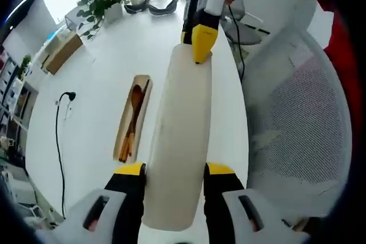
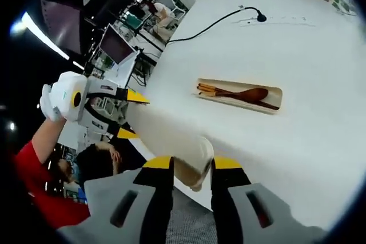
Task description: Arrange the utensils inside the cutlery case until each visible utensil rests in its matching compartment.
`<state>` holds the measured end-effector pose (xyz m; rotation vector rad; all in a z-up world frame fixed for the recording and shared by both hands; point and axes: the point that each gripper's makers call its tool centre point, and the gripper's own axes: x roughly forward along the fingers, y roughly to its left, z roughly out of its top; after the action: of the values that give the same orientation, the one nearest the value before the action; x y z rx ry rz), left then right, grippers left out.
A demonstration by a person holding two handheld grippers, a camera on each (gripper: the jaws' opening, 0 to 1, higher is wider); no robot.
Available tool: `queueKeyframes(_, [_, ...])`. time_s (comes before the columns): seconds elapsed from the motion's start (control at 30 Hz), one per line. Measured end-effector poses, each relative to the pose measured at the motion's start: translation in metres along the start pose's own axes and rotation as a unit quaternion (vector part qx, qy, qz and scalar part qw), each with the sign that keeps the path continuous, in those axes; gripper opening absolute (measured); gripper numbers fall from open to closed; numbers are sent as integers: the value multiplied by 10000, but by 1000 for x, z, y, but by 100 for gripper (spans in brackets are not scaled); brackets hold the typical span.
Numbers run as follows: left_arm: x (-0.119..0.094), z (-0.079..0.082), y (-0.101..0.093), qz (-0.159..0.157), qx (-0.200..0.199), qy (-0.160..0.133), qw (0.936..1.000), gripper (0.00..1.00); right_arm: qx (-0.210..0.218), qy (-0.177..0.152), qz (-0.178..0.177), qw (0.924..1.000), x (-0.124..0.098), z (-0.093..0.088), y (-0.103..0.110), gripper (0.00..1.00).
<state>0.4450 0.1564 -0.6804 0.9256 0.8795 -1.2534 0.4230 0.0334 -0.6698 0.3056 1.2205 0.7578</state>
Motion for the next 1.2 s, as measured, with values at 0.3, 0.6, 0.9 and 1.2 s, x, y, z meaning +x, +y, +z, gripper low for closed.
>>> queueKeyframes(0.3, [0,25,40,17,133,8,9999,41,260,-189,-159,9994,-22,38,-18,21])
queueKeyframes(0.6, [12,29,70,-99,171,137,9997,40,492,-49,-146,9987,-16,66,-39,20])
queueKeyframes(0.9, [46,22,80,-284,194,534,9980,39,908,342,-162,9951,10,83,-80,19])
queueKeyframes(1.2, [86,18,89,-446,379,814,9950,39,1453,153,-71,9892,24,88,-115,16])
